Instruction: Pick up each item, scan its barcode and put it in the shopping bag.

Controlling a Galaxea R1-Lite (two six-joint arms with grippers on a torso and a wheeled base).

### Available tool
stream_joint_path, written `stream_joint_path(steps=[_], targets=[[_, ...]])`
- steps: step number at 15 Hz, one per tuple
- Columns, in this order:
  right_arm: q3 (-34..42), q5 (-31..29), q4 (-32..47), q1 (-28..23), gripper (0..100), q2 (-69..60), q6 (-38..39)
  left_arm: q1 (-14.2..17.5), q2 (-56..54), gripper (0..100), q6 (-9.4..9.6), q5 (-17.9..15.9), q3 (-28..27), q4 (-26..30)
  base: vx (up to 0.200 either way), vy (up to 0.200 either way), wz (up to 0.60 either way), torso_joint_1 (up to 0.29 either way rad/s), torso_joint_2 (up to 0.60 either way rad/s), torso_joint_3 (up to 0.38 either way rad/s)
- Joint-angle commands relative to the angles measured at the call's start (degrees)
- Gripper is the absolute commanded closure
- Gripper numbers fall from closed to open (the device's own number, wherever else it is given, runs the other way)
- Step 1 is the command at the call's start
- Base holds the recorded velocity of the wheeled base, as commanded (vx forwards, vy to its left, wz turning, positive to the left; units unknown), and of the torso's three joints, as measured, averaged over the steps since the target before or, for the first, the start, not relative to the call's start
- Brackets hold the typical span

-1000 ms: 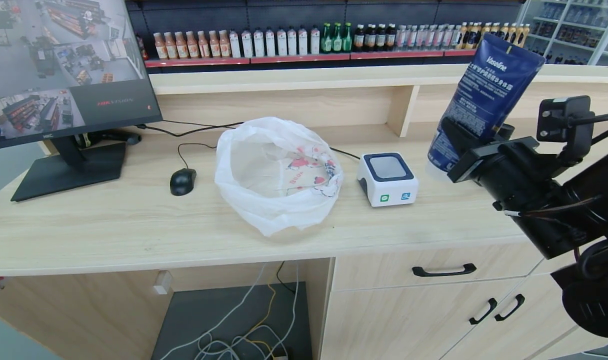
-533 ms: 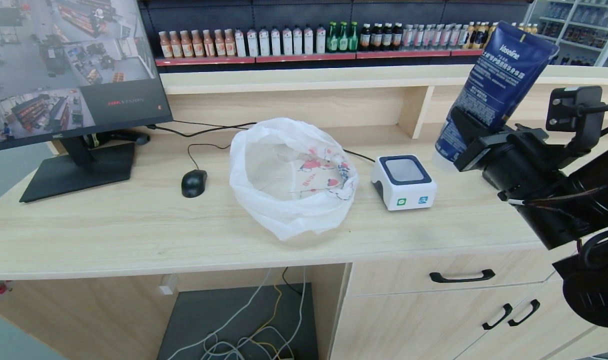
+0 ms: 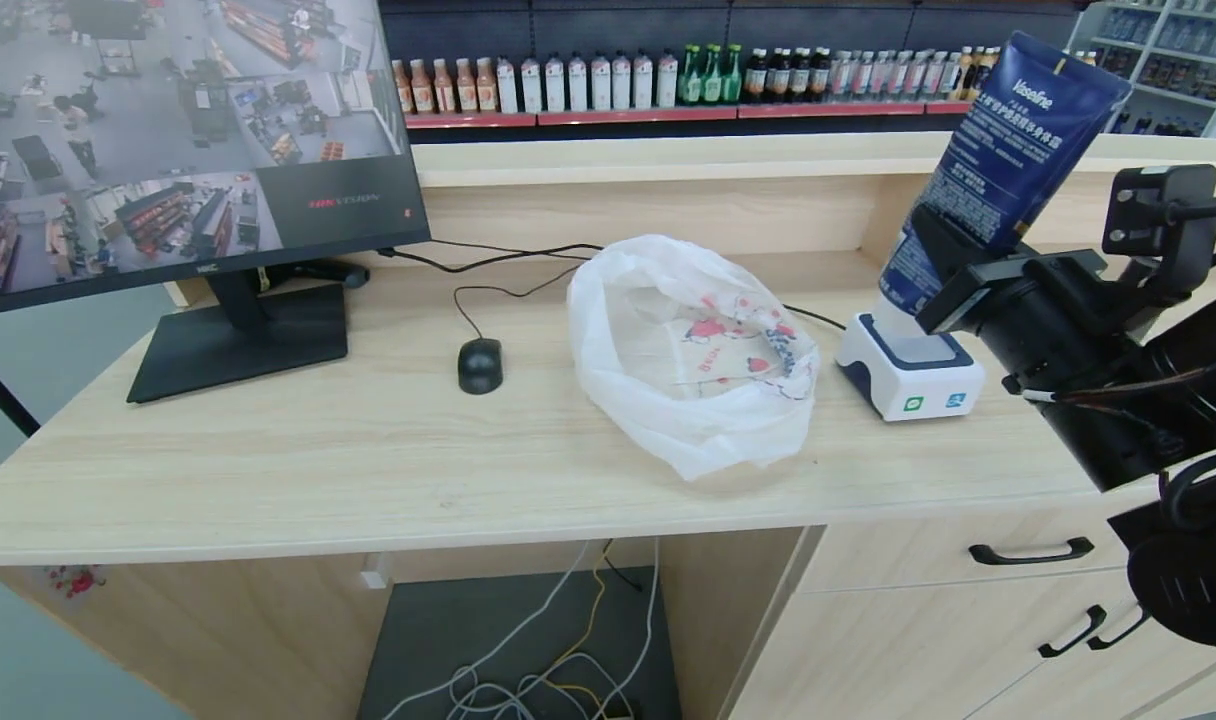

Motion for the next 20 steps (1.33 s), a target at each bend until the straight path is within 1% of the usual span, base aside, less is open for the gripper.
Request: stream_joint_path(steps=[1, 4, 7, 8, 10, 11, 13, 15, 16, 19, 20], targets=[[-0.7, 0.0, -0.1, 0.0, 100, 0.2, -0.1, 0.0, 0.0, 0, 0.03, 0.0, 0.0, 0.0, 0.0, 0.0, 0.0, 0.0, 0.0, 0.0], [-1.1, 0.0, -0.1, 0.1, 100, 0.0, 0.0, 0.0, 0.0, 0, 0.11, 0.0, 0.0, 0.0, 0.0, 0.0, 0.0, 0.0, 0.0, 0.0], [0.6, -0.1, -0.1, 2.4, 100, -2.6, -0.4, 0.0, 0.0, 0, 0.11, 0.0, 0.0, 0.0, 0.0, 0.0, 0.0, 0.0, 0.0, 0.0], [-1.1, -0.1, -0.1, 4.1, 100, -1.6, -0.4, 0.0, 0.0, 0, 0.11, 0.0, 0.0, 0.0, 0.0, 0.0, 0.0, 0.0, 0.0, 0.0], [-7.1, -0.1, 3.6, 4.4, 100, 0.3, -0.4, 0.0, 0.0, 0, 0.11, 0.0, 0.0, 0.0, 0.0, 0.0, 0.0, 0.0, 0.0, 0.0], [-12.5, -0.2, 8.8, 4.5, 100, 1.8, -0.2, 0.0, 0.0, 0, 0.11, 0.0, 0.0, 0.0, 0.0, 0.0, 0.0, 0.0, 0.0, 0.0], [-20.7, 0.1, 14.8, 4.5, 100, 5.4, 0.6, 0.0, 0.0, 0, 0.11, 0.0, 0.0, 0.0, 0.0, 0.0, 0.0, 0.0, 0.0, 0.0], [-27.2, 0.1, 19.5, 6.1, 100, 8.4, 3.0, 0.0, 0.0, 0, 0.11, 0.0, 0.0, 0.0, 0.0, 0.0, 0.0, 0.0, 0.0, 0.0], [-29.6, 0.1, 20.9, 7.1, 100, 10.2, 3.5, 0.0, 0.0, 0, 0.11, 0.0, 0.0, 0.0, 0.0, 0.0, 0.0, 0.0, 0.0, 0.0], [-33.9, 0.8, 21.2, 8.3, 100, 14.8, 4.1, 0.0, 0.0, 0, 0.11, 0.0, 0.0, 0.0, 0.0, 0.0, 0.0, 0.0, 0.0, 0.0], [-36.8, 1.2, 21.2, 8.9, 100, 17.7, 4.2, 0.0, 0.0, 0, 0.11, 0.0, 0.0, 0.0, 0.0, 0.0, 0.0, 0.0, 0.0, 0.0]])
